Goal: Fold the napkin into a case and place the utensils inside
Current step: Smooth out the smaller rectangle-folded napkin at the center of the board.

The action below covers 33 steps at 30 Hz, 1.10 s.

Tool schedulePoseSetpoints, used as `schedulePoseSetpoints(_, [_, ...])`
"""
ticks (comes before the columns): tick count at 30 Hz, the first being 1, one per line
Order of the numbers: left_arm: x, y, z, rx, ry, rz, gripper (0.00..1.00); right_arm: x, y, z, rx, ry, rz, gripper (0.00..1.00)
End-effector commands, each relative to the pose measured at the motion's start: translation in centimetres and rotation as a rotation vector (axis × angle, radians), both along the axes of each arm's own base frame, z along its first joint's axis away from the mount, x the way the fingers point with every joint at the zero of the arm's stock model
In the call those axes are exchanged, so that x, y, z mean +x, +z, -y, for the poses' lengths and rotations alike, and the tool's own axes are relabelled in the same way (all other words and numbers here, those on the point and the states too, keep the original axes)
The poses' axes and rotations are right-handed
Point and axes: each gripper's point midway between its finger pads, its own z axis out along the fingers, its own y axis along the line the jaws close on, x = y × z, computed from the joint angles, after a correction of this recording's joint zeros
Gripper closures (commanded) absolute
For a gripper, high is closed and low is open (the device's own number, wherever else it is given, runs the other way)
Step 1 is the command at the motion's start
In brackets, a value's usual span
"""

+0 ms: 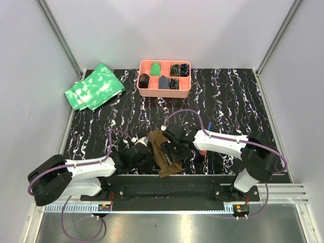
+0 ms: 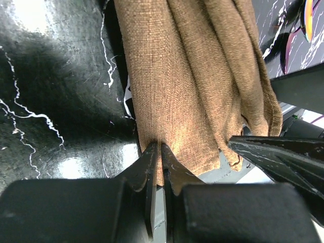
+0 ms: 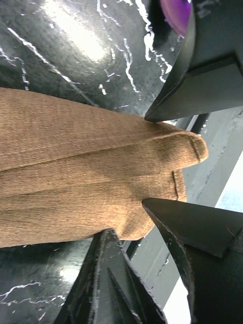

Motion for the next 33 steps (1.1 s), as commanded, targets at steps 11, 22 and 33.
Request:
schedulePoseSetpoints(11, [0.8,0.3,0.9,-0.033,0.02,0.031,0.91,0.6,1.8,-1.0,-0.043,-0.009,0.071,0.28])
schedulePoseSetpoints(22, [0.9,0.6,1.1,-0.041,0.031,0.032,0.91,-0.9,1.3,-2.4,-0.047,0.027,0.049,0.29])
schedulePoseSetpoints(33, [0.9,0.8,1.4,-0.055,0.031,0.032,0.91,-0.3,0.4,-1.7,-0.144,0.011,0.095,0.44])
